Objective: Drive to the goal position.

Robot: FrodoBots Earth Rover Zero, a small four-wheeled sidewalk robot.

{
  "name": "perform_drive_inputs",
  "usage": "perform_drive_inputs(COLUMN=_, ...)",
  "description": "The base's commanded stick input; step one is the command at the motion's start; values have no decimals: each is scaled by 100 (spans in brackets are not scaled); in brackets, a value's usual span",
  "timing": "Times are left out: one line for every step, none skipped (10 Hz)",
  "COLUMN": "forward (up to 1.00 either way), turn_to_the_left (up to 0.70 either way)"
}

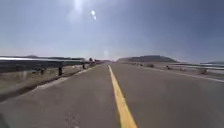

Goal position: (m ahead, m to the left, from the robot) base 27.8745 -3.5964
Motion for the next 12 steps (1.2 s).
perform_drive_inputs(forward=85, turn_to_the_left=0)
perform_drive_inputs(forward=85, turn_to_the_left=0)
perform_drive_inputs(forward=85, turn_to_the_left=0)
perform_drive_inputs(forward=85, turn_to_the_left=0)
perform_drive_inputs(forward=85, turn_to_the_left=0)
perform_drive_inputs(forward=85, turn_to_the_left=0)
perform_drive_inputs(forward=85, turn_to_the_left=0)
perform_drive_inputs(forward=85, turn_to_the_left=0)
perform_drive_inputs(forward=85, turn_to_the_left=0)
perform_drive_inputs(forward=85, turn_to_the_left=0)
perform_drive_inputs(forward=85, turn_to_the_left=0)
perform_drive_inputs(forward=85, turn_to_the_left=0)
